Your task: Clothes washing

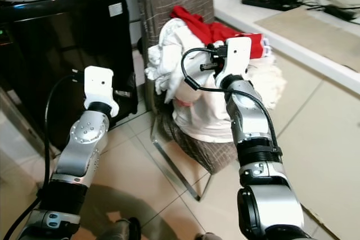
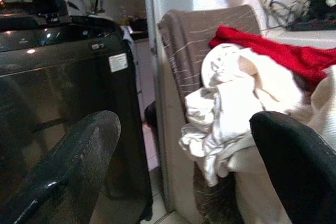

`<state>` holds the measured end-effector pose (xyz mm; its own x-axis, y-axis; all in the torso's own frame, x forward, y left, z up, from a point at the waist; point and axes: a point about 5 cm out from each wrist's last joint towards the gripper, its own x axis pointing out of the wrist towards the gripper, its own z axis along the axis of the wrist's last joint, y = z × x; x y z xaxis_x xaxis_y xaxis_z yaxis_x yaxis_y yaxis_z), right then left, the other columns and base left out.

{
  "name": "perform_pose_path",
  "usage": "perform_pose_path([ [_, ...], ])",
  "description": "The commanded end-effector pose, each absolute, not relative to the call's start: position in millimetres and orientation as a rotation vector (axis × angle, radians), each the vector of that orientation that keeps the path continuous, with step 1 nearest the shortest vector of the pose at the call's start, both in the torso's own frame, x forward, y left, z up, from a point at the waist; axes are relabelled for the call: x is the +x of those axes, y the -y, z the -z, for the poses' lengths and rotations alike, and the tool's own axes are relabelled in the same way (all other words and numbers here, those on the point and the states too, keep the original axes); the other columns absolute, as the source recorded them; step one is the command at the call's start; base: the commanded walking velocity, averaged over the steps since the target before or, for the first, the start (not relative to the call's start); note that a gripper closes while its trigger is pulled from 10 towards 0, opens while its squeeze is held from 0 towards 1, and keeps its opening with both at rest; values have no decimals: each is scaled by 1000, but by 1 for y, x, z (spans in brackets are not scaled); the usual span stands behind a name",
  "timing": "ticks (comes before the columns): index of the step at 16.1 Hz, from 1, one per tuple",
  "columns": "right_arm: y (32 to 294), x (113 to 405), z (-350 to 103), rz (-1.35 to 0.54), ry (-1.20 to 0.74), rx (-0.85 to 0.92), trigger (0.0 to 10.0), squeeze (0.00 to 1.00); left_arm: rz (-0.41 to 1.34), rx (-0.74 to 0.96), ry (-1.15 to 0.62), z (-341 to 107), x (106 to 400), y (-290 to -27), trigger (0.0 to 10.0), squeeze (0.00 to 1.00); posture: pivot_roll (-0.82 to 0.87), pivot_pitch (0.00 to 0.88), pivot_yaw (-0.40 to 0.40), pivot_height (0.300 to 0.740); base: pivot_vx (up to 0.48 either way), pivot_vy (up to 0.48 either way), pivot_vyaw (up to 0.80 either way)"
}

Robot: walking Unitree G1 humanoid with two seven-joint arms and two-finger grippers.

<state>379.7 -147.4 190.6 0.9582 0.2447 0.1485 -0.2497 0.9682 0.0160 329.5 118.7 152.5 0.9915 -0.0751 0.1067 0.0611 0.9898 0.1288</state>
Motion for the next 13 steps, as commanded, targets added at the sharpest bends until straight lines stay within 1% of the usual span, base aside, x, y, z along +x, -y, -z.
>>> perform_pose_path([
  [1,143,381,-200,-261,185,9,0,0,69,106,122,-153,330,-114,10000,0,-83,0,-19,740,244,-409,0],
  [2,142,382,-200,-263,185,7,0,0,65,103,125,-154,329,-114,10000,0,-83,0,-19,740,255,-405,0],
  [3,140,383,-201,-268,183,2,0,0,16,100,109,-152,331,-117,10000,0,-81,0,-23,740,266,0,0],
  [8,137,389,-213,-278,216,-41,0,0,-36,113,106,-151,332,-121,10000,0,-73,0,-30,740,0,0,0],
  [9,139,389,-212,-274,211,-37,0,0,-5,145,114,-151,331,-118,10000,0,-66,0,-34,740,0,0,0],
  [10,140,389,-210,-273,208,-35,0,0,22,112,128,-152,329,-115,10000,0,-64,0,-35,740,0,0,0],
  [11,139,389,-209,-275,206,-35,0,0,23,121,121,-151,329,-115,10000,0,-63,0,-35,740,0,-442,0],
  [13,133,388,-205,-294,196,-44,0,0,-21,128,97,-148,329,-120,10000,0,-60,0,-37,740,315,-358,0],
])
